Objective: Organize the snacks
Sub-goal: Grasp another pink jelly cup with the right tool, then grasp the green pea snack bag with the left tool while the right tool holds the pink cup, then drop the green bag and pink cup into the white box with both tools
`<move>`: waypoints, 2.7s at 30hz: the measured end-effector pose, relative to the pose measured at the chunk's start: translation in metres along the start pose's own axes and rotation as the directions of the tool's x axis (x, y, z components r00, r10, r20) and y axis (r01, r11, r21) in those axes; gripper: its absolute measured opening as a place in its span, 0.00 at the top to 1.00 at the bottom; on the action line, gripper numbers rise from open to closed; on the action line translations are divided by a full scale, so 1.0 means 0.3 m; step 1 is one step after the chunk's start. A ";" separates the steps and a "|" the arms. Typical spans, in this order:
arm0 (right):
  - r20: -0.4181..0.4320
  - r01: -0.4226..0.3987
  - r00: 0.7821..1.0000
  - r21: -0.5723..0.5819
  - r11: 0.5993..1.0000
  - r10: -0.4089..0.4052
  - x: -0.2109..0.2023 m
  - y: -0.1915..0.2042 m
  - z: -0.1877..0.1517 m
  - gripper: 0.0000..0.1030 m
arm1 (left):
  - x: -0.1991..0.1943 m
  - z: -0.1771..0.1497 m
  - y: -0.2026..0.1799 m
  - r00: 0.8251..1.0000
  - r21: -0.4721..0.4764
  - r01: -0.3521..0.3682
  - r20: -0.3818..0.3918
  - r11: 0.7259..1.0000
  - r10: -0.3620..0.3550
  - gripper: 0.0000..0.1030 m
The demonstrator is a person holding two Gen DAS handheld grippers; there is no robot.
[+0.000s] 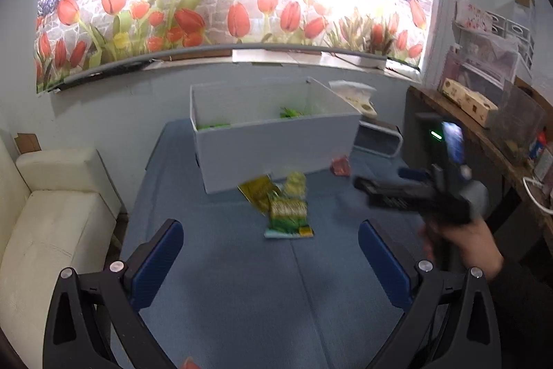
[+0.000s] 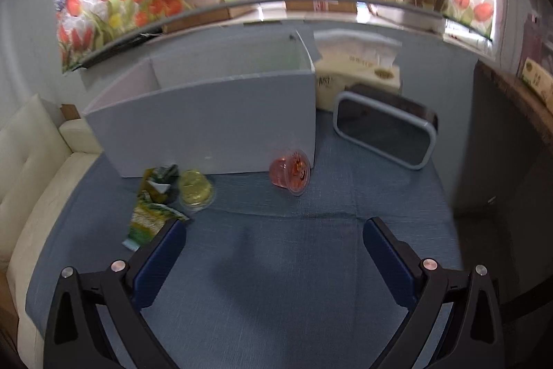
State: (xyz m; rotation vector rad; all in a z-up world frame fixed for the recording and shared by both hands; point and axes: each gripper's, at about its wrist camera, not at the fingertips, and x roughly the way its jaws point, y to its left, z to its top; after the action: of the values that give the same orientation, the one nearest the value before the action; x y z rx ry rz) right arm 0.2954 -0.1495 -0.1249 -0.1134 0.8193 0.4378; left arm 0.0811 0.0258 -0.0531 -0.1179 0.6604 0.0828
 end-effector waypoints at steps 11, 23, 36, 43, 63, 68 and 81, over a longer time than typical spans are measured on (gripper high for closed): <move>-0.046 0.068 0.997 0.039 0.997 -0.067 0.248 -0.012 0.090 0.33 | 0.012 -0.098 -0.009 0.997 0.010 -0.029 -0.067 1.000 0.029 0.00; -0.046 0.037 0.998 0.020 0.999 -0.036 0.272 -0.018 0.076 0.59 | 0.070 -0.090 0.017 0.997 -0.031 -0.024 -0.078 0.999 0.022 0.00; 0.027 0.004 1.000 -0.025 1.000 -0.003 -0.007 0.001 -0.035 0.61 | 0.395 -0.021 0.015 0.989 0.013 -0.006 -0.150 1.000 0.008 0.00; 0.050 -0.075 0.996 0.064 0.995 0.072 -0.180 -0.025 -0.141 0.61 | 0.575 0.014 -0.007 0.981 -0.019 -0.048 -0.189 0.999 0.044 0.00; 0.066 -0.143 0.988 0.079 0.987 0.138 -0.267 0.011 -0.217 0.61 | 0.574 0.025 -0.057 0.985 -0.013 -0.019 -0.172 1.000 0.017 0.45; 0.090 -0.167 0.982 0.037 0.985 0.163 -0.276 0.060 -0.154 0.61 | 0.431 0.087 -0.029 0.993 -0.047 0.010 -0.118 0.999 -0.016 0.45; 0.193 -0.204 0.958 -0.053 0.977 0.211 -0.197 0.161 0.289 0.61 | 0.402 0.461 0.119 0.999 -0.077 0.023 0.030 0.997 -0.021 0.44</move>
State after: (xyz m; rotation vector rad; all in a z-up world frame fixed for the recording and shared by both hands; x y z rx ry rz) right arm 0.2987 -0.1026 -0.0194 -0.0128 0.6306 0.6506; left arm 0.2558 0.0846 -0.0220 -0.1986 0.6264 0.0886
